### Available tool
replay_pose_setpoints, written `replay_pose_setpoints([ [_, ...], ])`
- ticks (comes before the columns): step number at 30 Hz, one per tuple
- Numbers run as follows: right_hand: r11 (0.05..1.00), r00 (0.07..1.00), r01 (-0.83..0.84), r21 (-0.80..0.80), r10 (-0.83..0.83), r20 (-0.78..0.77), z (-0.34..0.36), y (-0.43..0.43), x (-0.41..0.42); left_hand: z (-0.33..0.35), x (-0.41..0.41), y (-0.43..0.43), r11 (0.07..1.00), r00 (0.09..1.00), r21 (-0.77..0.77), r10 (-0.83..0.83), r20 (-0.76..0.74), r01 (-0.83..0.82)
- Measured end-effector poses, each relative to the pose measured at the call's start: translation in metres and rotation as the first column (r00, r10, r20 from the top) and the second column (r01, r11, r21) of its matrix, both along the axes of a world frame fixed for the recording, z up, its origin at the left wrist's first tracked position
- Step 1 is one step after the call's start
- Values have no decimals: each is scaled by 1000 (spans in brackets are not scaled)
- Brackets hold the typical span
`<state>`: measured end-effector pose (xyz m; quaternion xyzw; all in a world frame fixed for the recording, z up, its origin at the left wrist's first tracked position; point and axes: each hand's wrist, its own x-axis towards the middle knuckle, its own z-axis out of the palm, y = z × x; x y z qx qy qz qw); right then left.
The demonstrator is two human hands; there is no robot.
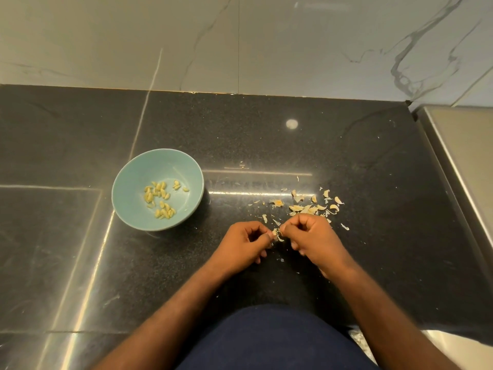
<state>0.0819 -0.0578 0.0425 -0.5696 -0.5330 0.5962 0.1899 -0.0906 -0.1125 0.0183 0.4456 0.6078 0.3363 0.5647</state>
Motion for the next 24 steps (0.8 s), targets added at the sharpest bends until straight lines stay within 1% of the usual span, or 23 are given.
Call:
replay_pose_setpoints([
  [1,996,995,-44,76,37,91,-1,0,2,-1,3,-1,1000,999,15,-5,-52,5],
  [2,991,990,-57,118,41,136,-1,1,4,-1,5,-2,1000,996,25,2,-87,0],
  [4,987,985,-32,157,5,170,-4,3,10,-2,7,-3,999,993,42,30,-115,-25],
  [6,987,983,-1,163,-29,183,-5,7,17,-1,7,-5,996,992,60,75,-102,-70],
  [7,986,982,5,164,-36,188,-6,9,20,-1,6,-6,993,989,83,98,-107,-89],
  [9,983,973,-6,185,-37,226,-5,9,25,-3,1,-7,979,975,175,135,-178,-103],
  [11,966,939,-94,242,5,343,-5,3,25,-6,-4,-6,964,957,234,180,-228,-125],
  [13,931,894,-246,269,110,434,-5,-6,17,-10,-7,-3,955,944,251,219,-246,-156],
  [15,916,888,-309,257,181,422,-3,-14,8,-12,-7,-1,956,938,269,196,-285,-118],
  [17,910,905,-270,314,129,406,0,-12,4,-13,-4,1,952,930,299,169,-326,-68],
  [20,905,931,-134,404,-25,364,4,4,1,-15,-2,2,945,930,311,203,-306,-104],
  [22,889,912,-147,433,-48,407,5,17,-1,-18,-2,3,942,923,309,229,-309,-130],
  [24,859,864,-205,470,-67,498,2,31,1,-20,-3,3,940,914,317,235,-332,-127],
])
